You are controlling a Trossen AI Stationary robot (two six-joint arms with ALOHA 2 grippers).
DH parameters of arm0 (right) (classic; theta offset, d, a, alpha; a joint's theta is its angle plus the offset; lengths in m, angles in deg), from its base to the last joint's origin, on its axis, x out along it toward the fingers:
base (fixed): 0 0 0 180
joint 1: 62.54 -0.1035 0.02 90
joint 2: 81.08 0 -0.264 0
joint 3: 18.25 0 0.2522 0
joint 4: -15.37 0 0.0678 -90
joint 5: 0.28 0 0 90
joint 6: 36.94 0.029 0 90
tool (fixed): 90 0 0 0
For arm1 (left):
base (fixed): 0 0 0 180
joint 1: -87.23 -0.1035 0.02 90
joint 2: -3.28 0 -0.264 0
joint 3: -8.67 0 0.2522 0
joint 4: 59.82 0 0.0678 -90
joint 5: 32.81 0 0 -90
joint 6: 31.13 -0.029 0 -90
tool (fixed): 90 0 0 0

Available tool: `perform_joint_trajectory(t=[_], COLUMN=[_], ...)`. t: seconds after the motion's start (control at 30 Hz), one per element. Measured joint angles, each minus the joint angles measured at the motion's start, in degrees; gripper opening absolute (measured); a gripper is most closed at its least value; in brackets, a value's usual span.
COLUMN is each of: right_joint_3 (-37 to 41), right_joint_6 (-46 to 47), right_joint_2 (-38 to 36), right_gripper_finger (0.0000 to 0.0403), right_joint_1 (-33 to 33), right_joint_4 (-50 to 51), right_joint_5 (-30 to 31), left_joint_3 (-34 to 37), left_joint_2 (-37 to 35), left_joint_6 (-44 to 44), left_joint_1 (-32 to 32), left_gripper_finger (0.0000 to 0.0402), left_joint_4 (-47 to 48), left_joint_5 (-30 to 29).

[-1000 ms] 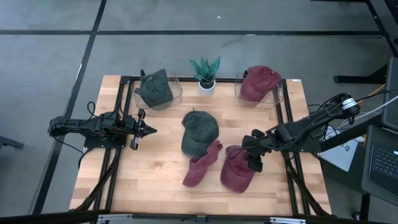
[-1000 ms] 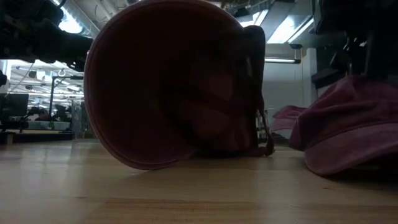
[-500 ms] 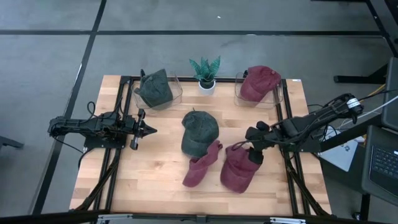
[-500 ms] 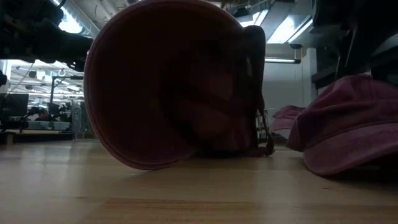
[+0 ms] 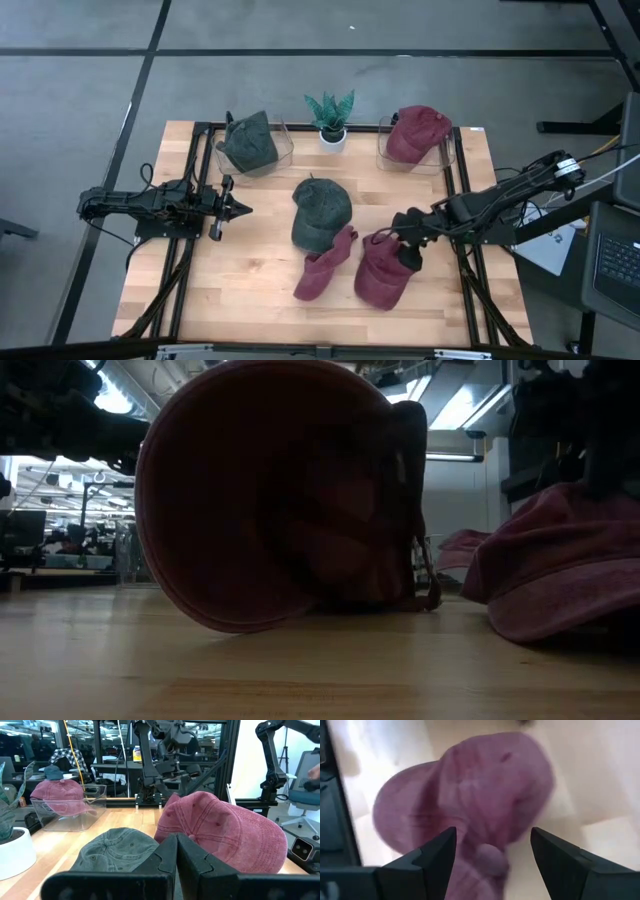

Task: Pick & Place hat
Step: Put the right red cap into the right transparent bin

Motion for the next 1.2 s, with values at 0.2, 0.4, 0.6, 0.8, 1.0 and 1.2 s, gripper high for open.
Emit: perform_joint_trajectory(t=[0.2,0.4,0.6,0.8,1.0,1.2], right_joint_3=[5.0,6.2,5.1,5.1,5.1,5.1], right_joint_6=[-0.3,0.6,0.2,-0.7,0.2,-1.8], right_joint_2=[0.0,0.0,0.0,0.0,0.0,0.0], right_gripper_finger=[0.0255,0.0209,0.0085,0.0015,0.0011,0.0014], right_joint_1=[0.1,0.1,0.1,0.1,0.1,0.1], right_joint_4=[-8.6,-11.0,-11.4,-11.8,-12.3,-16.7], right_joint_5=[-3.5,-3.4,-3.4,-3.4,-3.3,-0.5], left_joint_3=[0.0,0.0,0.0,0.0,0.0,0.0], left_joint_2=[0.0,0.0,0.0,0.0,0.0,0.0], left_joint_6=[0.0,0.0,0.0,0.0,0.0,0.0], left_joint_1=[0.0,0.0,0.0,0.0,0.0,0.0], left_gripper_finger=[0.0006,0.0006,0.0006,0.0006,0.0006,0.0006], left_joint_4=[0.0,0.0,0.0,0.0,0.0,0.0], left_joint_5=[0.0,0.0,0.0,0.0,0.0,0.0])
